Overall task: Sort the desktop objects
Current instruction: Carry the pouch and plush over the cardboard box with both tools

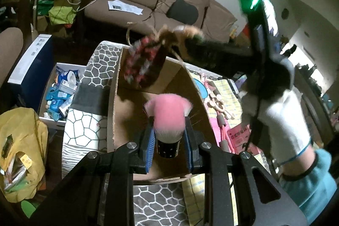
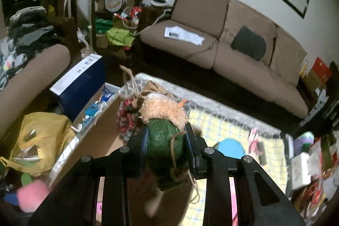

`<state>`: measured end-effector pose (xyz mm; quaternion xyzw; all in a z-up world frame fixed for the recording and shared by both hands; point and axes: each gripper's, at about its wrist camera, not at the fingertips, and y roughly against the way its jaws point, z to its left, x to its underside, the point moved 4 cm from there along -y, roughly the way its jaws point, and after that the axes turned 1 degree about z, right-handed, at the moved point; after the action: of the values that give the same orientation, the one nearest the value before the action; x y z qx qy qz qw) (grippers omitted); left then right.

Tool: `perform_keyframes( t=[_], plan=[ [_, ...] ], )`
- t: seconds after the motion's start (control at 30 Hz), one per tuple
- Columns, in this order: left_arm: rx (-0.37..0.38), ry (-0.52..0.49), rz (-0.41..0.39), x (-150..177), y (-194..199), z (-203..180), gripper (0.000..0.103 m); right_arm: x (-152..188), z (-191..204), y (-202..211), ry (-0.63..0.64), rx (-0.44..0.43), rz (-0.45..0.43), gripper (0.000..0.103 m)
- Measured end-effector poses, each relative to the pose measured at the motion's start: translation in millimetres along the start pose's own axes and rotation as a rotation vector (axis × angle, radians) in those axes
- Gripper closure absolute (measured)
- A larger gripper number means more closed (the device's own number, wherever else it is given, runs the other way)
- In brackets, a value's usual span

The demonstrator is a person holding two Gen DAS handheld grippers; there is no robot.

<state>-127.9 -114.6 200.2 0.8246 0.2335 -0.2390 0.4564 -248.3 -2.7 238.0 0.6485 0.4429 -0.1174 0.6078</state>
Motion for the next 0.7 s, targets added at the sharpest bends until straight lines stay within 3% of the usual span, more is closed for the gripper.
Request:
perform_keyframes(
  t=[0.17,0.33,0.5,0.7],
  plan=[
    [0.011,0.002,-0.007,2.5,3.6,-7.4,0.081,-22.0,-5.8,38.3,0.052,0.044,-0.072,0.072],
    [0.003,-0.004,-0.006,7.7,10.7,-10.7,0.081,19.6,13.8,24.1,0.132,0.055,-0.003,0.072],
    [-0.020,-0.002,0.006,14.2,14.7,-7.0,0.081,85.1,32.6,-16.1,0.055,-0.084,0.154,0.071],
    [-0.035,0.014,0.010,15.2,15.3,-0.7,0.080,128.1,34.8,-33.6,-0.108,-0.291,0.315,0.070]
  ],
)
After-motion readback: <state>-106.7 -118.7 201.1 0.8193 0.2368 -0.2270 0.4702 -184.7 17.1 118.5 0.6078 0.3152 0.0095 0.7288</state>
